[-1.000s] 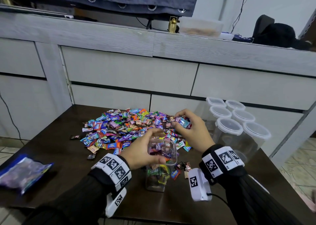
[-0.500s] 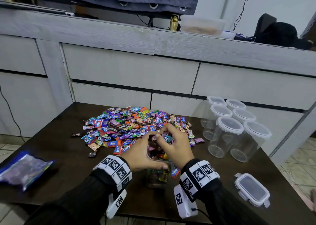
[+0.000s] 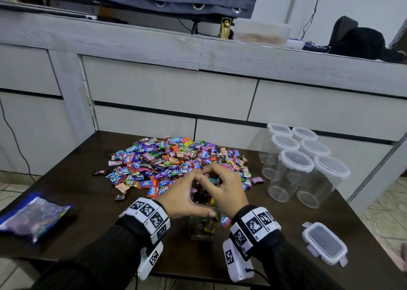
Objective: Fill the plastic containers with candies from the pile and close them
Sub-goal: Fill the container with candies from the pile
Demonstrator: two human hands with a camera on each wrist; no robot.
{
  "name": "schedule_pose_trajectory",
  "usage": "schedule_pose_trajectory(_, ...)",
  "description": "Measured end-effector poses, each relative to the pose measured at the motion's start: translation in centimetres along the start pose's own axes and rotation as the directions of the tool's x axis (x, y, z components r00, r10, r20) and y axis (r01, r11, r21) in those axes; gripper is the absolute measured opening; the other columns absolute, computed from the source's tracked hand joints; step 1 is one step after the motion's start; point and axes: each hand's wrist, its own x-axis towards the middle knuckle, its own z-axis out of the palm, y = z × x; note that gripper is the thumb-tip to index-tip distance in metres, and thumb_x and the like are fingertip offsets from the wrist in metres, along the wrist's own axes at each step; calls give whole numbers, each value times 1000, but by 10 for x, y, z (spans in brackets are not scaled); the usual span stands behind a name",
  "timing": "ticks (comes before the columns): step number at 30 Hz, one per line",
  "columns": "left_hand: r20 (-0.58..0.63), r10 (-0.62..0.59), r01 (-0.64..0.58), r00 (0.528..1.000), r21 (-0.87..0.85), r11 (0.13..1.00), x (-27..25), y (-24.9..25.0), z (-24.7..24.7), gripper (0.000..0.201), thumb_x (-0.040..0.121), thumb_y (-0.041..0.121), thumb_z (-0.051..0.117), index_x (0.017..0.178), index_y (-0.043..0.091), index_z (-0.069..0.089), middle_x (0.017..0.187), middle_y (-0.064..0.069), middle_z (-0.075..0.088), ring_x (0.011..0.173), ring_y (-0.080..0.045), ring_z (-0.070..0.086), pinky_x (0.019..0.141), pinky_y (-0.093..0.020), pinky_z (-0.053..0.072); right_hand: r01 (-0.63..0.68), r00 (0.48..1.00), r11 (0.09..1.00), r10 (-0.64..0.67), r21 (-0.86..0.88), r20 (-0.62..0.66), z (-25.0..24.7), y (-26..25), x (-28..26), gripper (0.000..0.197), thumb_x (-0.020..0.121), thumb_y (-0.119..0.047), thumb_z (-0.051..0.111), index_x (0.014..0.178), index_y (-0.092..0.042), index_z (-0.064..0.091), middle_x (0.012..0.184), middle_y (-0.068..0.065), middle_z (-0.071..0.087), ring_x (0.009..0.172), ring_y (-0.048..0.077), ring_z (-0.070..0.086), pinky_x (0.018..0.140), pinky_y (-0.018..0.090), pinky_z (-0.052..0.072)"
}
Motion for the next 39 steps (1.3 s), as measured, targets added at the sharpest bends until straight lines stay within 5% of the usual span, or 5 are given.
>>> schedule_pose_trajectory(5,-8,21,-21,1000,-91,996,1,-3,3,78,64,21,92,123,34,43,120,8,63,113,2,60,91,-12,46,-17,1000,995,16,97,17,3,4,-1,31,98,-30,49,81,-12,69,72,-3,69,69,7,65,66,28,53)
schedule_pose_trajectory(21,35,-48,51,998,-82,995,-6,-2,0,92,53,50,87,129,34,38,120,26,62,122,-1,54,111,-43,38,-360,914,925,376,125,-154,-30,47,-12,13,94,-18,56,98,-30,55,98,-14,62,95,-3,58,83,28,46)
schedule_pose_trajectory(31,-66,-132,102,989,-338,935,-12,-24,-16,122,39,102,49,141,37,30,138,16,50,133,-4,44,107,-27,37,-585,436,446,877,-677,201,-33,80,-41,115,49,-58,86,136,-13,26,132,11,34,123,31,47,101,39,44)
schedule_pose_trajectory(34,-301,-207,249,931,108,963,-8,-47,-31,89,73,84,47,144,33,33,150,9,41,140,-13,35,115,-40,31,-602,453,473,866,-643,213,-22,80,-35,100,55,-45,89,129,-11,31,128,11,35,118,33,50,95,42,49)
schedule_pose_trajectory(39,-258,-468,511,845,647,566,11,-80,-42,122,69,82,57,156,22,-4,164,-6,-10,152,-25,-5,122,-50,12,-595,500,518,837,-614,222,-1,89,-9,73,78,-26,76,135,-9,33,136,19,34,122,37,45,99,39,45)
